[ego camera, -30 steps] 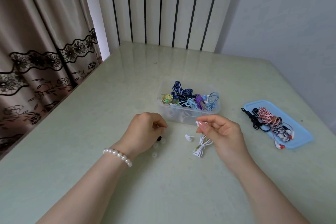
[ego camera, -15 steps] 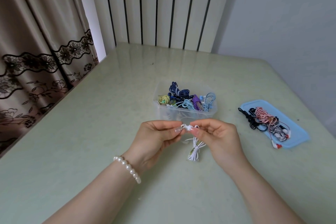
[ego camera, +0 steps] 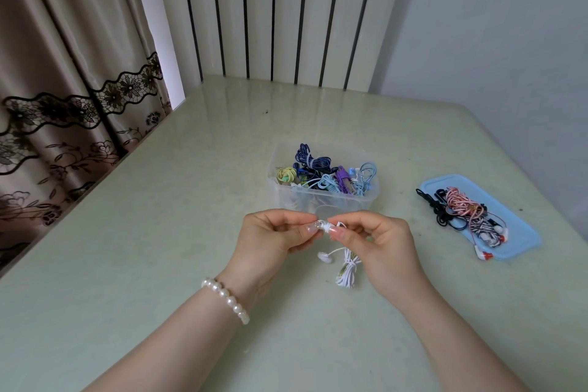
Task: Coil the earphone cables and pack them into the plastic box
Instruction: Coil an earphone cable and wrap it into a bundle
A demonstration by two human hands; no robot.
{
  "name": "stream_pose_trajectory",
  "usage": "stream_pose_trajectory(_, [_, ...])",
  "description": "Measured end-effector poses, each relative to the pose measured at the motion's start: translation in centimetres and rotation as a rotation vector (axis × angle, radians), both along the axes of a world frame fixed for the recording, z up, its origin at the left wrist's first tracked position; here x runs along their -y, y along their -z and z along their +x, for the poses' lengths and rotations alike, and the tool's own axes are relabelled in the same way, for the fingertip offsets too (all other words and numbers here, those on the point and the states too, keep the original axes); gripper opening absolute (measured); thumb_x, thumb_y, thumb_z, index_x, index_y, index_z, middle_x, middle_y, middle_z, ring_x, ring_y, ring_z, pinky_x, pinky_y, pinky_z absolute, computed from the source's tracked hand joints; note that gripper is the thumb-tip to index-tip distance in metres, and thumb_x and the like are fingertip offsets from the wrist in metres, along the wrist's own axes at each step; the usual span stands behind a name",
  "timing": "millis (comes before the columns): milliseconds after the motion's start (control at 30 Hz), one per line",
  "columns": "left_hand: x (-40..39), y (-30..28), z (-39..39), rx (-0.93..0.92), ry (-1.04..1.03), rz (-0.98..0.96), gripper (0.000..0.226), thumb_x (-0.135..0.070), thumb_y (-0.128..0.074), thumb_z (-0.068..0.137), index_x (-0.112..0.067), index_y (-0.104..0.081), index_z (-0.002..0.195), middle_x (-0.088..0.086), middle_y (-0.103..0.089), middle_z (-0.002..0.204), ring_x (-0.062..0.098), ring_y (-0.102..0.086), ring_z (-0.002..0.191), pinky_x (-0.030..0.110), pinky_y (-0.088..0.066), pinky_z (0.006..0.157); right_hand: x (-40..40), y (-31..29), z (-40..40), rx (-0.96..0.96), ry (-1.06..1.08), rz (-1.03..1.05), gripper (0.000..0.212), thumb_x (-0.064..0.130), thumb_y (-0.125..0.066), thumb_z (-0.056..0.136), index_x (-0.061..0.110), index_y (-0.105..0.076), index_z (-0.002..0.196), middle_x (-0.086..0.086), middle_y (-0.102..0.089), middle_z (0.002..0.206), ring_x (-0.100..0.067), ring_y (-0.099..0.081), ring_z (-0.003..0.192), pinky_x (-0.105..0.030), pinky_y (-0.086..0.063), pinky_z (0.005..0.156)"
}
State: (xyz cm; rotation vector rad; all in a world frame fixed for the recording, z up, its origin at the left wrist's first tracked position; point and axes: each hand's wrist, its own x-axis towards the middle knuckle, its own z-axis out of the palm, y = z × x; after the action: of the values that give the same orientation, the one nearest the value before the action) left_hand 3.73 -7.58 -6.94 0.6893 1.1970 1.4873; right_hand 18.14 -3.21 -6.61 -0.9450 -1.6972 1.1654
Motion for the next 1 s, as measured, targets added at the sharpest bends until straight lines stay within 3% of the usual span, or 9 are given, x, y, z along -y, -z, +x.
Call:
stream_pose_trajectory(300, [-0.06, 0.17, 0.06, 0.006, 0.014, 0.032, 0.012, 0.009, -0.060, 0.076, 0.000, -0.067, 0.080, 0.010, -0.071, 0.066, 0.014, -0.069, 0.061, 0.020, -0.056, 0.061, -0.15, 0.17, 0.08, 0.012, 0.009, -0.003, 0.023, -0.001, -0.068, 0.076, 0.022, -0.068, 0.071, 0.012, -0.066, 0.058, -0.001, -0.056, 0.054, -0.011, -0.042, 0.056])
stream_pose_trajectory(533, [0.10, 0.22, 0.17, -0.153, 0.021, 0.092, 0.016, 0.012, -0.060, 0.077, -0.003, -0.068, 0.075, 0.007, -0.072, 0.066, 0.015, -0.069, 0.063, 0.022, -0.057, 0.066, -0.42, 0.34, 0.24, 0.075, -0.001, -0.028, 0.020, 0.001, -0.068, 0.077, 0.021, -0.069, 0.071, 0.012, -0.067, 0.058, -0.002, -0.058, 0.056, -0.013, -0.045, 0.059])
stream_pose_trajectory(700, [0.21, 0.24, 0.36, -0.255, 0.035, 0.113, 0.018, 0.010, -0.063, 0.077, -0.006, -0.070, 0.074, 0.002, -0.072, 0.067, 0.013, -0.070, 0.066, 0.019, -0.055, 0.065, -0.53, 0.57, 0.30, 0.114, 0.038, -0.030, 0.022, 0.004, -0.070, 0.076, 0.024, -0.068, 0.068, 0.007, -0.069, 0.061, -0.012, -0.063, 0.061, -0.026, -0.051, 0.066])
stream_pose_trajectory(867, [0.36, 0.25, 0.85, -0.264, 0.075, 0.123, 0.024, 0.009, -0.060, 0.080, -0.012, -0.070, 0.075, 0.000, -0.073, 0.068, 0.012, -0.070, 0.069, 0.019, -0.055, 0.067, -0.40, 0.64, 0.16, 0.105, 0.090, -0.003, 0.026, 0.001, -0.069, 0.076, 0.025, -0.066, 0.067, 0.018, -0.065, 0.056, 0.002, -0.057, 0.053, -0.008, -0.041, 0.056])
stream_pose_trajectory(1000, [0.32, 0.33, 0.87, -0.151, 0.087, 0.107, 0.019, 0.009, -0.057, 0.082, -0.007, -0.069, 0.081, 0.007, -0.073, 0.070, 0.016, -0.071, 0.068, 0.021, -0.056, 0.068, -0.38, 0.76, 0.11, 0.057, 0.138, -0.005, 0.029, 0.000, -0.068, 0.076, 0.027, -0.065, 0.067, 0.018, -0.065, 0.056, 0.003, -0.055, 0.051, -0.007, -0.041, 0.055])
